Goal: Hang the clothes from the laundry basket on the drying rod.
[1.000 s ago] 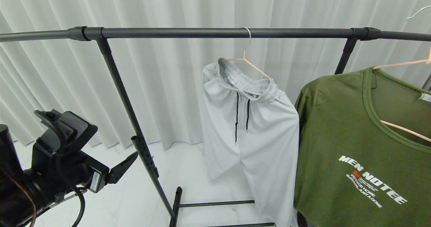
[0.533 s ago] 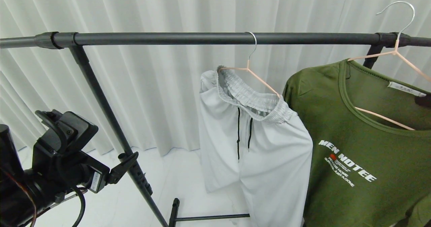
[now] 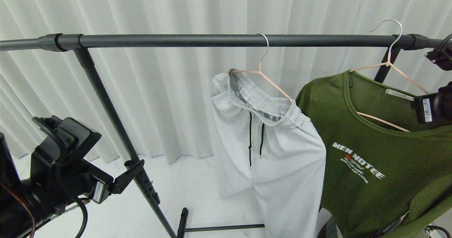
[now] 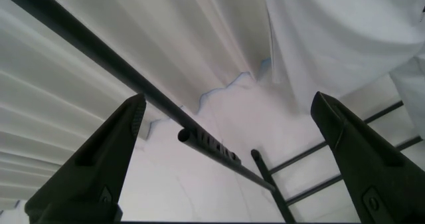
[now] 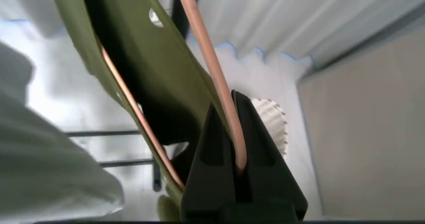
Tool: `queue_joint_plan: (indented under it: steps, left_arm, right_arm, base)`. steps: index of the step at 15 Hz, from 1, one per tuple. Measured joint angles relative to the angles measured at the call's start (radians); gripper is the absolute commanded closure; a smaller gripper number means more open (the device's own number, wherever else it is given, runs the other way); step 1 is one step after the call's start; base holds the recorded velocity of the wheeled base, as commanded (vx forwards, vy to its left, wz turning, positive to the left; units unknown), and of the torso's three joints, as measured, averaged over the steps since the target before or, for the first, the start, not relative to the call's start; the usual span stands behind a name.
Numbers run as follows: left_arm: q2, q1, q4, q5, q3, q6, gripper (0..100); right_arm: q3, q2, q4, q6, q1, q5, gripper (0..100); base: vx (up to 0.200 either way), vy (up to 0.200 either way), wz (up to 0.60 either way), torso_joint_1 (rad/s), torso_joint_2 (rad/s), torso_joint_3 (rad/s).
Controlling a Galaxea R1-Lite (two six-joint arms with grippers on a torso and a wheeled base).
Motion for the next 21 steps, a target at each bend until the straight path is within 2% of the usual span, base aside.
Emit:
queue_joint_plan:
  steps: [9,10,15,21]
  left_arm:
    - [-0.021,-0.011,0.000,0.000,0.023,0.000,0]
    - [-0.024,-0.011,0.000,0.000,0.026,0.000,0]
    - [-0.030,0.009,-0.001,0.001,0.014,-0.003,0]
    - [-0.061,0.154,-0.001,0.002,0.012,-0.020,0]
  right_arm:
    - [0.007,0.069,-0.029,0.004,0.041,-0.021,100]
    - [0.007,0.070,-0.030,0.005,0.043,-0.021,0]
    - [0.039,0.019,-0.029,0.007,0.050,-0.020,0]
    - [0.159,-0.276,-0.030,0.005,0.050,0.019,0]
  base:
    - [0.000,0.000,0.00,0.000,0.00,0.000]
    - [0.000,0.000,0.00,0.000,0.00,0.000]
    - [0.000,0.000,0.00,0.000,0.00,0.000]
    - [0.000,0.000,0.00,0.000,0.00,0.000]
